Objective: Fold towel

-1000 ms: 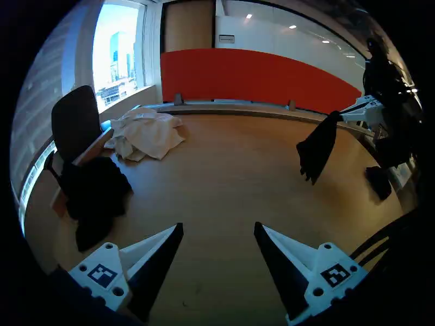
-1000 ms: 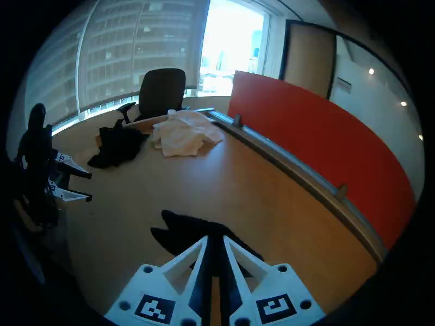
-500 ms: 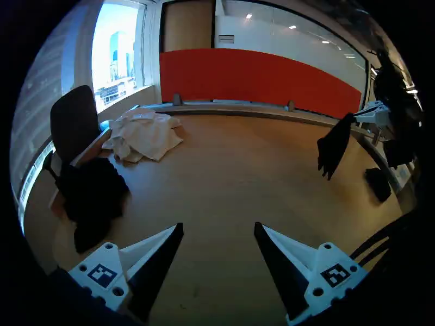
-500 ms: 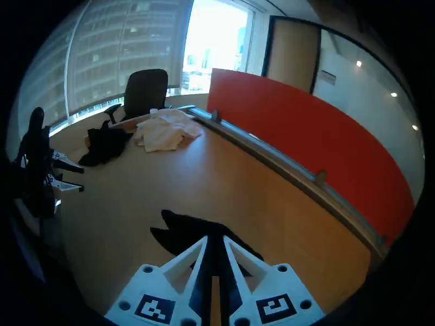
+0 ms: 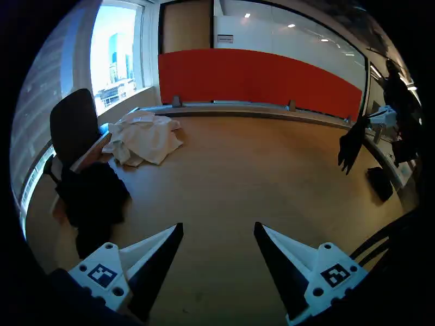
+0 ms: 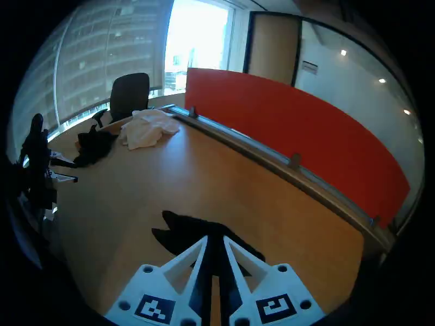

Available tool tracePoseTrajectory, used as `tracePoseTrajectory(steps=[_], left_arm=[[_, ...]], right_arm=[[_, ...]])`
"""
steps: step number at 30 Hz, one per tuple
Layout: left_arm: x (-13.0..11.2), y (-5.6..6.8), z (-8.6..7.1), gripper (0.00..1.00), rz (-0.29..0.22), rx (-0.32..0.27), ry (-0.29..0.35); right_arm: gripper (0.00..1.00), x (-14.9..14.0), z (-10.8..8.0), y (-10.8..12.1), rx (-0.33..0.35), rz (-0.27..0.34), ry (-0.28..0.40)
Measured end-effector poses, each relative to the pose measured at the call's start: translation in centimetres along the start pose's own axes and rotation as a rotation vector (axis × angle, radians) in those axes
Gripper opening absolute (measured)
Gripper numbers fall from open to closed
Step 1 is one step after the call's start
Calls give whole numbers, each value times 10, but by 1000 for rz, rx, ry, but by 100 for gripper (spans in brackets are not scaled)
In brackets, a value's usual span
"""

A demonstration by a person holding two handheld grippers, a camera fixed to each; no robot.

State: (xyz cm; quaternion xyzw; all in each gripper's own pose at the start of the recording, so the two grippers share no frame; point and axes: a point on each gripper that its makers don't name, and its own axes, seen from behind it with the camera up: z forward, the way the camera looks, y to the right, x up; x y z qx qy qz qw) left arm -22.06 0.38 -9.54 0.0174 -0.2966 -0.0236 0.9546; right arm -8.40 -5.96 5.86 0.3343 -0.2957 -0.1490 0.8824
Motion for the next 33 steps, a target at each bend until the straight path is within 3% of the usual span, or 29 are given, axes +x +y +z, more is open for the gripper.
tracePoseTrajectory(steps=[33], left_arm=[[18,18,9,96,33,10,-4]], right_arm=[[5,-102,-93,163,-205,71,-149]])
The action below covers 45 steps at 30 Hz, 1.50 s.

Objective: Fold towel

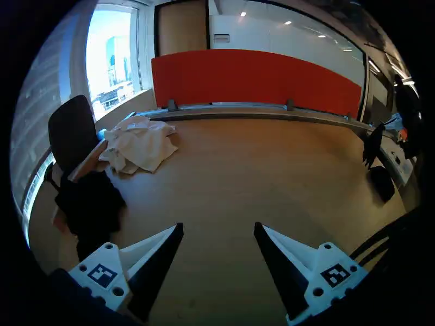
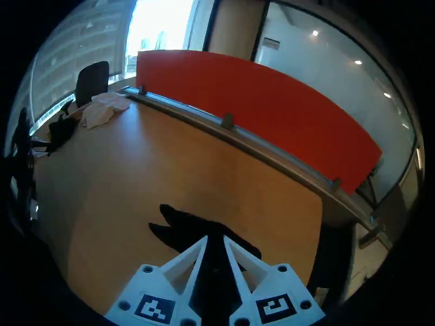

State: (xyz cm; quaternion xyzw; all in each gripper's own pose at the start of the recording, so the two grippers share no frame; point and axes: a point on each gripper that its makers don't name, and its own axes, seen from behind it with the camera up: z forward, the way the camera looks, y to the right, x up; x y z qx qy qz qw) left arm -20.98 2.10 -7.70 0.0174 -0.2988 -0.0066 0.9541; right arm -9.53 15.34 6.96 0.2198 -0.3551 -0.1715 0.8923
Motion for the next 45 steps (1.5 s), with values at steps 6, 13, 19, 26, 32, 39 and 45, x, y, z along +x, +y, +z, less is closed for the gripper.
tracePoseTrajectory(steps=[6,13,19,26,32,39,45], left_arm=[[1,6,0,97,12,-2,-2],[0,13,-1,97,15,-8,-4],[1,17,-2,96,21,-13,-1],[2,19,-3,97,26,-19,1],[5,20,-3,97,33,-26,5],[7,25,-3,97,42,-38,8],[6,29,-2,97,50,-47,7]], right_arm=[[5,-16,-4,19,-20,17,-26],[5,-28,-6,24,-23,26,-42],[5,-38,-9,26,-28,29,-55],[5,-55,-18,26,-35,40,-73],[5,-83,-31,24,-45,62,-104],[5,-127,-49,18,-56,102,-155],[5,-163,-63,11,-62,133,-201]])
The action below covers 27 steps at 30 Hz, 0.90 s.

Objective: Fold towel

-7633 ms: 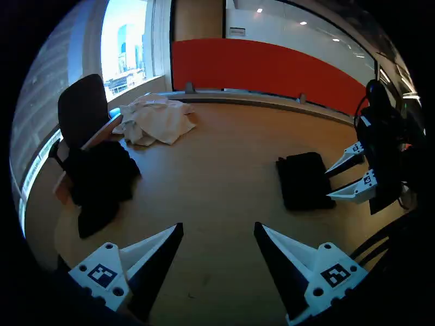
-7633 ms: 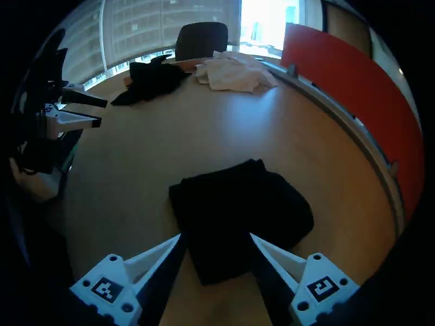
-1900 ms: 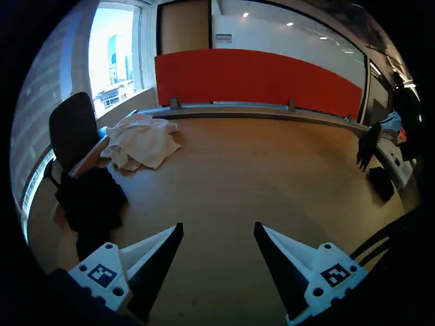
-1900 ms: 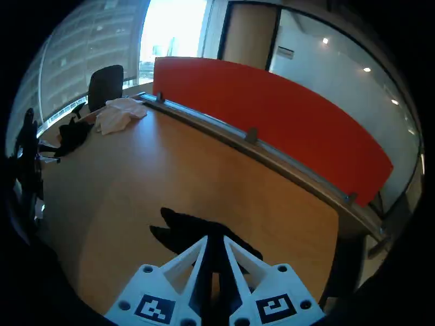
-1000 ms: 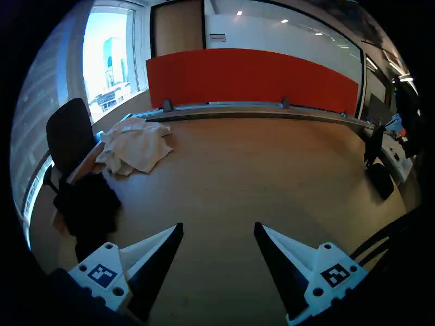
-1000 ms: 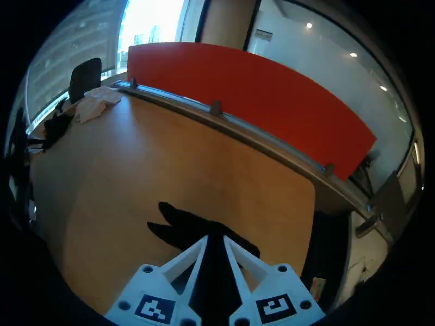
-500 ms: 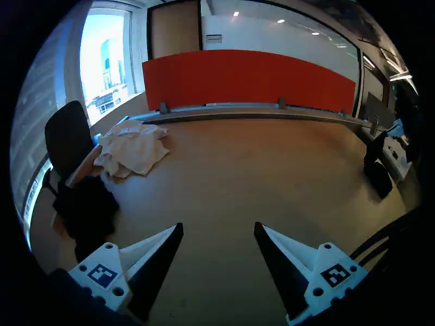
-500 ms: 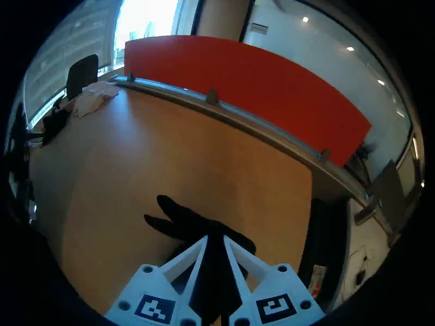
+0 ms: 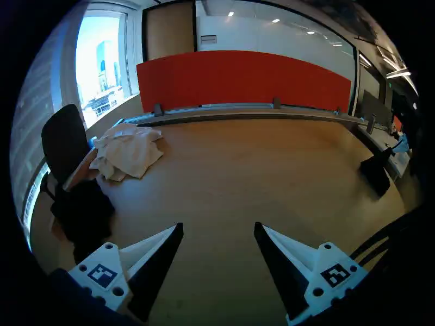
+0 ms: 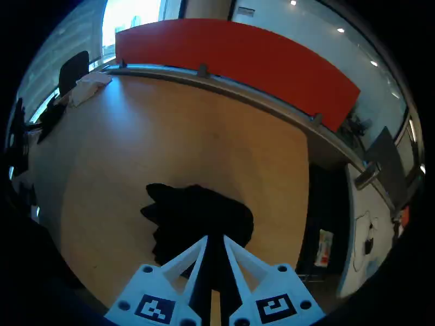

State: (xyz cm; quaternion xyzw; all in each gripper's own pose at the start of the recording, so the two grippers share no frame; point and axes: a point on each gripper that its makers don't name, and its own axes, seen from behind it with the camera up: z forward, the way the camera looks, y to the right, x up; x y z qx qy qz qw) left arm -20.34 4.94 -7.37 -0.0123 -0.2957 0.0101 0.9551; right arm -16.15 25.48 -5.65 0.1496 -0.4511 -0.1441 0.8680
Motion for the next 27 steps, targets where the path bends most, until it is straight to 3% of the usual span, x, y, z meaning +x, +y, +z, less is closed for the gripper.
tracePoseTrajectory(steps=[15,27], left_arm=[[-2,-1,-3,97,10,3,-4],[-4,-5,-6,97,12,15,-8]], right_arm=[[5,-71,4,4,-36,80,-113],[5,-107,16,9,-73,142,-193]])
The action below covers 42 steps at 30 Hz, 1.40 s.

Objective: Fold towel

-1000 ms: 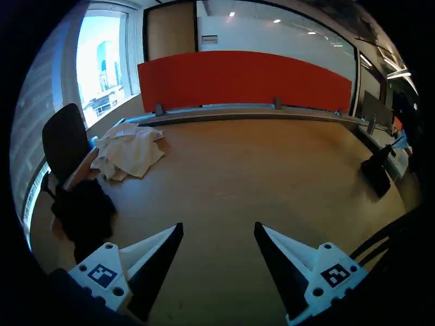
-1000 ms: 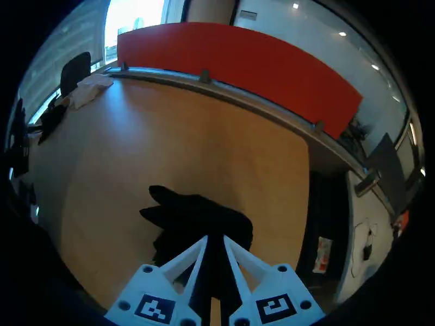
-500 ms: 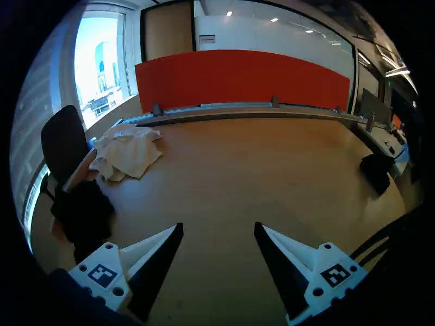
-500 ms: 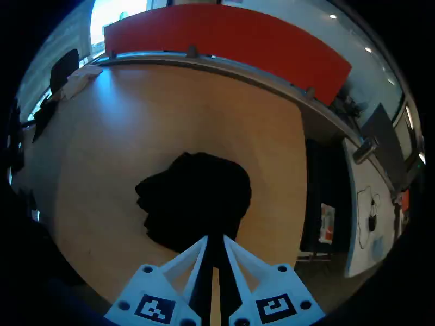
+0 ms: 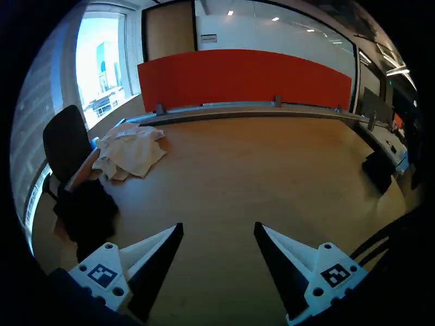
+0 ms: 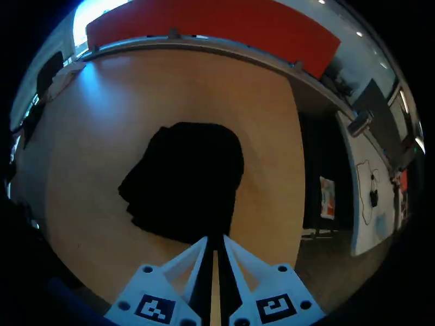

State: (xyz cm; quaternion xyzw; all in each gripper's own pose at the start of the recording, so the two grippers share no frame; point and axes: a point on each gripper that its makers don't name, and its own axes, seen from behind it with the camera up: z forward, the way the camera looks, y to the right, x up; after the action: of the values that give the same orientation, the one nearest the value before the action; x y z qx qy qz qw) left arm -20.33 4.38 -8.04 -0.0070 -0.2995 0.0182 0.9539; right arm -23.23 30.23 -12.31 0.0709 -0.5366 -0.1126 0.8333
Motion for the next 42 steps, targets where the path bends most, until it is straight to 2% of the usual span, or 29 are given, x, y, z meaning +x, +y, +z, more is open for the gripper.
tracePoseTrajectory(steps=[15,28,34,42], left_arm=[[-2,0,-1,97,7,7,-6],[0,-1,0,97,13,9,-5],[1,0,0,97,15,7,-2],[3,-3,-1,97,16,7,4]], right_arm=[[5,-24,29,0,-41,42,-96],[7,-26,33,1,-56,57,-94],[14,-26,30,2,-65,59,-83],[33,-27,23,1,-81,64,-64]])
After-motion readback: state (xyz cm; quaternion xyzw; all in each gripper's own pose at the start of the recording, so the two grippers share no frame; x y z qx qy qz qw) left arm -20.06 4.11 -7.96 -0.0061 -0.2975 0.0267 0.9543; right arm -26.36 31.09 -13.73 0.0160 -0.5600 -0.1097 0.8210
